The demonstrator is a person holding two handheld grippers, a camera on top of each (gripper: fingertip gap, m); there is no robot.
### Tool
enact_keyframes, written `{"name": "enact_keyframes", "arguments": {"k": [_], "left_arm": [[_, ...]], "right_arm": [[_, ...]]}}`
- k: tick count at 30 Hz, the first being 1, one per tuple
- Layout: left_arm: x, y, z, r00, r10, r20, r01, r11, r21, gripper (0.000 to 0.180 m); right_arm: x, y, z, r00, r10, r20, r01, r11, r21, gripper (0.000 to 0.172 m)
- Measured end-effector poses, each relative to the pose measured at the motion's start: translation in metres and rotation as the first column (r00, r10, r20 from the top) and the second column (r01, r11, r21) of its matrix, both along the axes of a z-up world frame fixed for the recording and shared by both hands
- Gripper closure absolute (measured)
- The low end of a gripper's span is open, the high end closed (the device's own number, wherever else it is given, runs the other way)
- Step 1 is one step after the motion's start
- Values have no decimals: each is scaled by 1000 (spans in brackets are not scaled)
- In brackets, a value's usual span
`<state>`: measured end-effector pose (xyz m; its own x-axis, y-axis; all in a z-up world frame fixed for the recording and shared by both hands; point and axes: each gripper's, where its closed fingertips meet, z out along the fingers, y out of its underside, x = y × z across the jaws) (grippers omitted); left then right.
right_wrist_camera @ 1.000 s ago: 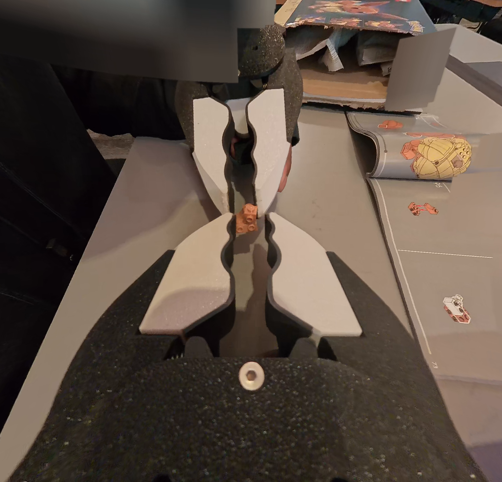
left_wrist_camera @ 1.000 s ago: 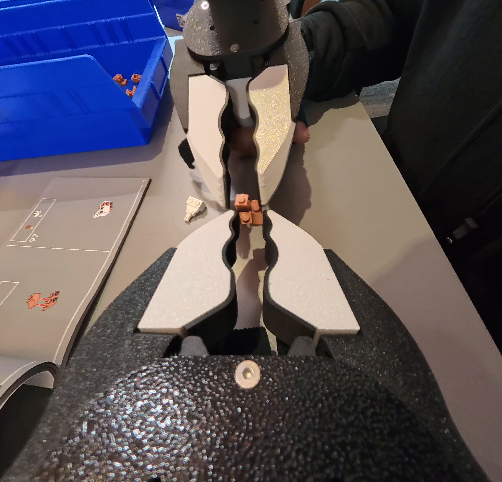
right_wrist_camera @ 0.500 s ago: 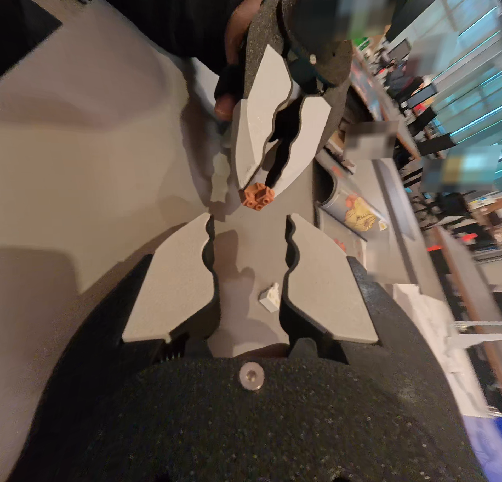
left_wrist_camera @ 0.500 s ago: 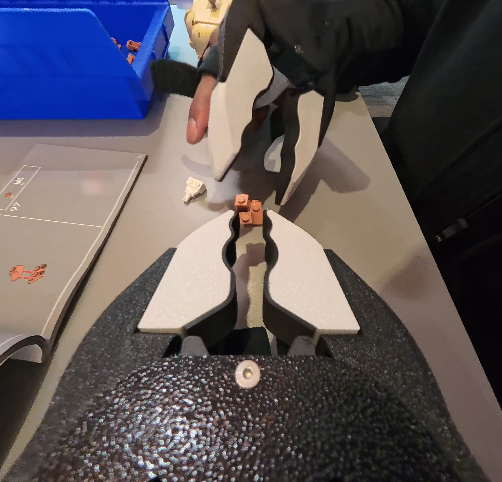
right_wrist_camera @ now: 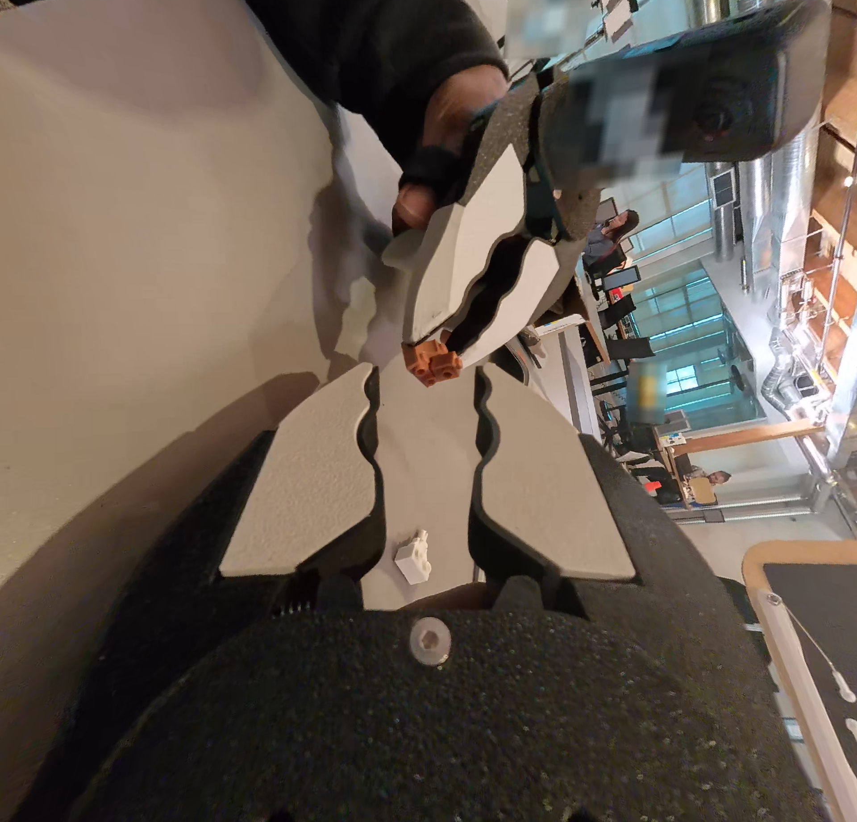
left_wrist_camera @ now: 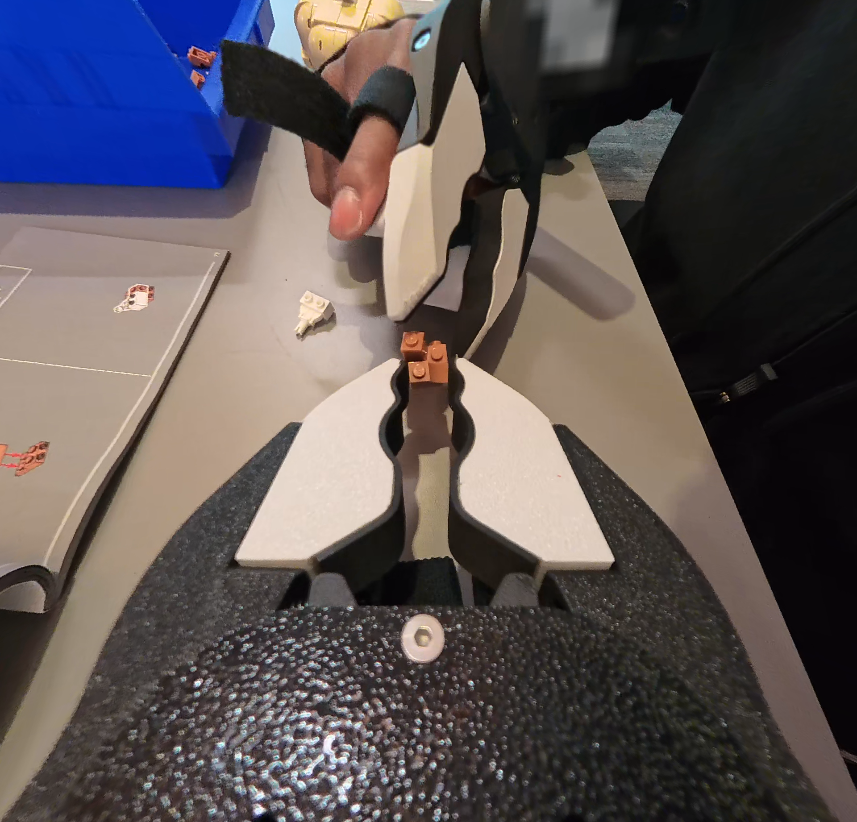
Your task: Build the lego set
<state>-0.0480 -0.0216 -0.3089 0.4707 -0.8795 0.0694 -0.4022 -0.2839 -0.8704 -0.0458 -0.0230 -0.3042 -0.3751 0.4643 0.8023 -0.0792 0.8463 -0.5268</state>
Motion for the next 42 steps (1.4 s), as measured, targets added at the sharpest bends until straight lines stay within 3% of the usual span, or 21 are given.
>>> {"name": "enact_keyframes", "arguments": {"k": [9, 16, 29, 42], "left_arm": [[4, -4, -2, 1000, -25, 3, 25, 999, -28, 165], [9, -9, -3, 998, -57, 34, 59, 996, -60, 165], [15, -18, -8, 991, -101, 87, 115, 979, -167, 164], [12, -13, -10, 995, -55, 87, 71, 980, -186, 161]], "right_arm": [[-1, -7, 2, 999, 23, -44, -21, 999, 34, 134], [-2, -9, -6, 999, 26, -33, -24, 997, 73, 144], [4, -17, -9, 997, 68, 39, -69, 998, 12, 150], [4, -12, -6, 999, 29, 22, -30, 999, 32, 153]]}}
